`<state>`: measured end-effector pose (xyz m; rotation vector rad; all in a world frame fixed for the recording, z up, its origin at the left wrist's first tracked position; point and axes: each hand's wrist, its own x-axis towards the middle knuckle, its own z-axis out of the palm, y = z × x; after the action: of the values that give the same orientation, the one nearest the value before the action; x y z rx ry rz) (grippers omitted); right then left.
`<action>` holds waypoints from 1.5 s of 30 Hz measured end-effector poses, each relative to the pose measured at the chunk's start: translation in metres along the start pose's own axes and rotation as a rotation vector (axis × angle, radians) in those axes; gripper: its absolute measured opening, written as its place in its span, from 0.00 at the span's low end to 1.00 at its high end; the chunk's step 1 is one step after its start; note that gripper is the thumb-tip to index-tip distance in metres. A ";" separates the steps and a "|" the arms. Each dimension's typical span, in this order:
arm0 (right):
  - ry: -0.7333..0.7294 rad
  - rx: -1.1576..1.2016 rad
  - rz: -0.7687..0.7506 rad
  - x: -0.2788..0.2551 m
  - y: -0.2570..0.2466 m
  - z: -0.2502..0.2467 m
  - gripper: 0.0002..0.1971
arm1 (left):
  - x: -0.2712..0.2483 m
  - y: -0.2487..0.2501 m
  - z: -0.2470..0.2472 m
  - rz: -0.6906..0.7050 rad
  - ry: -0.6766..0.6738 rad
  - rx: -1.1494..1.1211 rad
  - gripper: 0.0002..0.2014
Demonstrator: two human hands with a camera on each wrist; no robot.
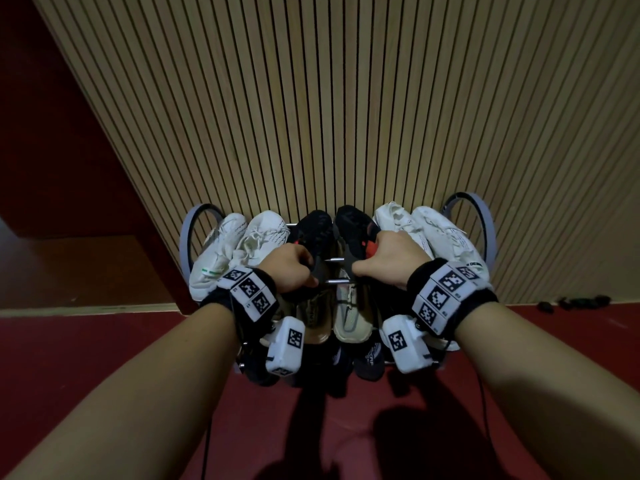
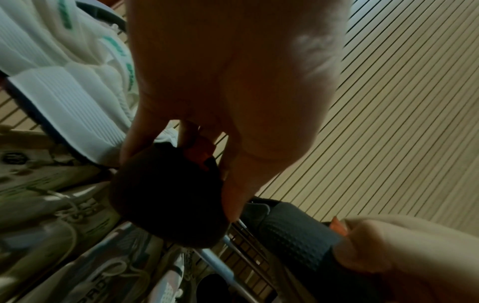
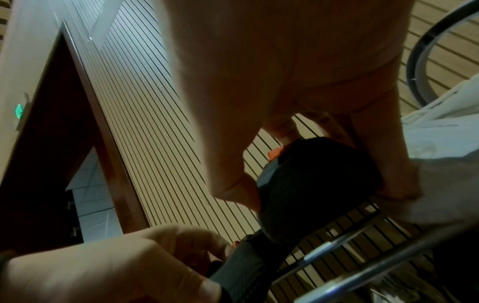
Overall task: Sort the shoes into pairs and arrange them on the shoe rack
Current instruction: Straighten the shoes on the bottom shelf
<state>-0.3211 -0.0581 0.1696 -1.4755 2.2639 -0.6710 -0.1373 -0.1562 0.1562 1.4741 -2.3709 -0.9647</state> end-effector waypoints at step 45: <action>-0.119 -0.224 -0.114 -0.019 0.021 0.014 0.39 | -0.013 0.043 0.035 0.027 0.111 0.662 0.22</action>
<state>-0.3219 -0.0360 0.1468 -1.7101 2.2351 -0.3586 -0.1793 -0.1178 0.1576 1.6182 -2.7502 -0.0612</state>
